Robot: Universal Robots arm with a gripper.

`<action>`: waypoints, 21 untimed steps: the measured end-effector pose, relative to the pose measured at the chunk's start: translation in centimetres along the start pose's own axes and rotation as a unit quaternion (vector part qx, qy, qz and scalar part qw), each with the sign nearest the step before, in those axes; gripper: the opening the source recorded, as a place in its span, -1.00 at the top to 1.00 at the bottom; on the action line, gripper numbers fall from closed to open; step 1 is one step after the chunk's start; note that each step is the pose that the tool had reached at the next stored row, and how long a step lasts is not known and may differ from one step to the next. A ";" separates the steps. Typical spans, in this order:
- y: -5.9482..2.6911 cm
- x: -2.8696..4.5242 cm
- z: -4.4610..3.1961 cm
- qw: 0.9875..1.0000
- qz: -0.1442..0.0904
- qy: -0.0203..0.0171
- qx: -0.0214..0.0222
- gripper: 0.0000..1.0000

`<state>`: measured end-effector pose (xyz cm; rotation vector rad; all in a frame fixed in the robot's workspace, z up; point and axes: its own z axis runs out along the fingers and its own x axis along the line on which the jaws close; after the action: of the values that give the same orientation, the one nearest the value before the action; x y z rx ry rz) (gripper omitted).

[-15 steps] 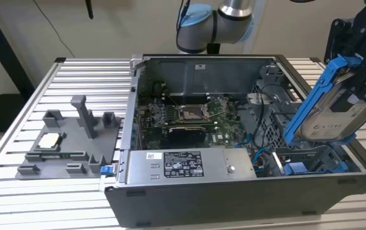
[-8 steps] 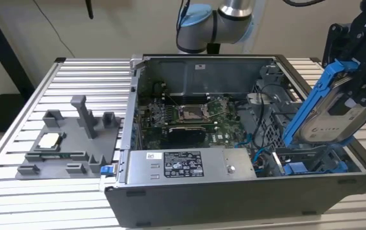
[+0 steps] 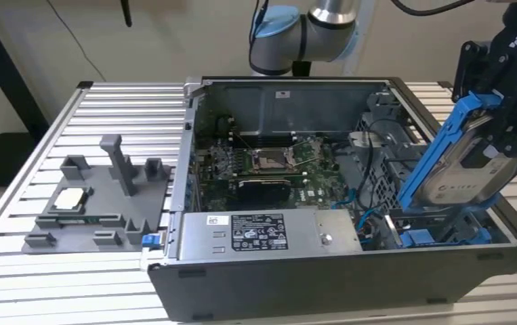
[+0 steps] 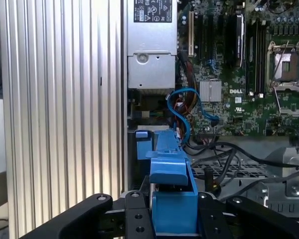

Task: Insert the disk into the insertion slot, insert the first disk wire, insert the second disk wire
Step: 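Insert the disk into the insertion slot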

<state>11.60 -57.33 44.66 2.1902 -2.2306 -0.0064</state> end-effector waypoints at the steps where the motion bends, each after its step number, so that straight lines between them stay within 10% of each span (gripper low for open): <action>1: 0.00 0.00 0.05 1.000 0.000 0.000 0.000 0.35; 21: -0.01 -0.01 0.67 1.000 0.000 0.000 0.001 0.35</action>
<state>11.60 -57.33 43.99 2.1915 -2.2321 -0.0034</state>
